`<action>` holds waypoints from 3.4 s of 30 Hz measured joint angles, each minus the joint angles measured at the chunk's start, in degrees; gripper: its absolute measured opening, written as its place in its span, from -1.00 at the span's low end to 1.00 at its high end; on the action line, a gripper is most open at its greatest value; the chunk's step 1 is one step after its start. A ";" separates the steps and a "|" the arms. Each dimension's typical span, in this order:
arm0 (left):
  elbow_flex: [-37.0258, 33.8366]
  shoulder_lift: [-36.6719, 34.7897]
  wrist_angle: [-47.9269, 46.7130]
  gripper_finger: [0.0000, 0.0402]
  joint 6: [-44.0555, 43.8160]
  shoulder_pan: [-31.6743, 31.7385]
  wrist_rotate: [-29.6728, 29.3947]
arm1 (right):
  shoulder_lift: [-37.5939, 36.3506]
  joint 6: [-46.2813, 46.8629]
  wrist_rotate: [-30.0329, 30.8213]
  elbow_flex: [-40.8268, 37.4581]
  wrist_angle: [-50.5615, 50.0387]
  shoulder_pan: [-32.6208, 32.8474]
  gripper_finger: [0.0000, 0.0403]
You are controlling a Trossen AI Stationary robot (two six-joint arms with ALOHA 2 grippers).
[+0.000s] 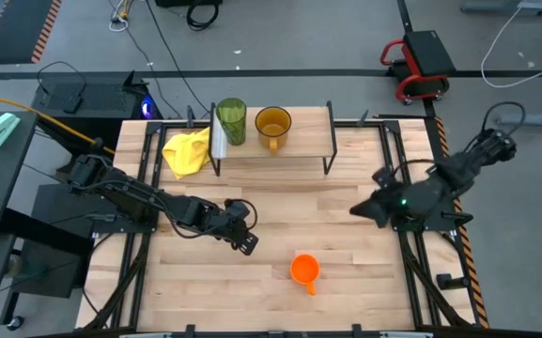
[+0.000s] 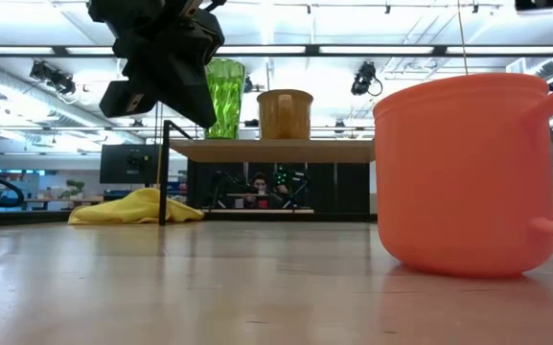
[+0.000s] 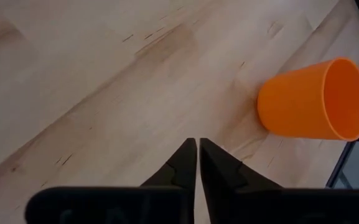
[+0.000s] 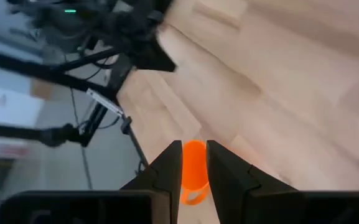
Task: Stack small to large cups/mugs on shelf
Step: Put the orange mug on the shelf
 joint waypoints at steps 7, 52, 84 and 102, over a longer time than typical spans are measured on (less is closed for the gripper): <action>0.00 0.00 0.00 -0.89 0.04 -0.04 0.02 | -2.31 14.54 0.40 -14.93 10.94 7.29 -0.62; 12.65 26.23 32.66 -0.91 -7.48 -5.11 6.50 | 42.97 2.44 -9.07 -12.24 40.86 5.52 -0.74; 12.88 25.48 30.54 -0.95 -3.77 0.15 8.32 | 34.97 -5.56 -9.45 -12.32 36.21 -1.12 -0.80; 12.96 16.74 9.44 -0.95 1.77 0.70 8.21 | 3.79 10.15 -8.37 -12.30 12.07 -0.54 -0.80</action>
